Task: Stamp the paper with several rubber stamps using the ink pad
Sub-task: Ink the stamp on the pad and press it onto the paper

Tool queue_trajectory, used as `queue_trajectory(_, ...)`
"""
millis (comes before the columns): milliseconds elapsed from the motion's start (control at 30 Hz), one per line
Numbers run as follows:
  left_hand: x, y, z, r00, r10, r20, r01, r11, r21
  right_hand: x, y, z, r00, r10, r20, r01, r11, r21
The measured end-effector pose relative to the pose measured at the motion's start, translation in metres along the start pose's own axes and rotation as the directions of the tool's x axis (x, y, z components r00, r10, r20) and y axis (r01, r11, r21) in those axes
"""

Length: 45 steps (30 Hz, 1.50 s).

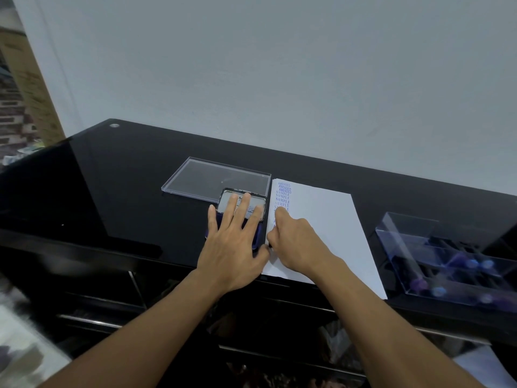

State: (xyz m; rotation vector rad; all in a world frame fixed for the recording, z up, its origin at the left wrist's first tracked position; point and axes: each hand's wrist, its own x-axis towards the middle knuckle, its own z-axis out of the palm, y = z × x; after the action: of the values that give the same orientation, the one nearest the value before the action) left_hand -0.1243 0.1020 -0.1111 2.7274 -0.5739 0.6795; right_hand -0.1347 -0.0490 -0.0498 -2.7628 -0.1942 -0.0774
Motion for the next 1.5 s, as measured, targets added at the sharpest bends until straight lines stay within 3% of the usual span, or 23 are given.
queue_trajectory(1500,0.0006,-0.0009,0.0007,1.000,-0.001,0.004,0.001,1.000,0.024,-0.0015,-0.0067,-0.0008,0.999,0.040,-0.016,-0.039,0.997,0.069)
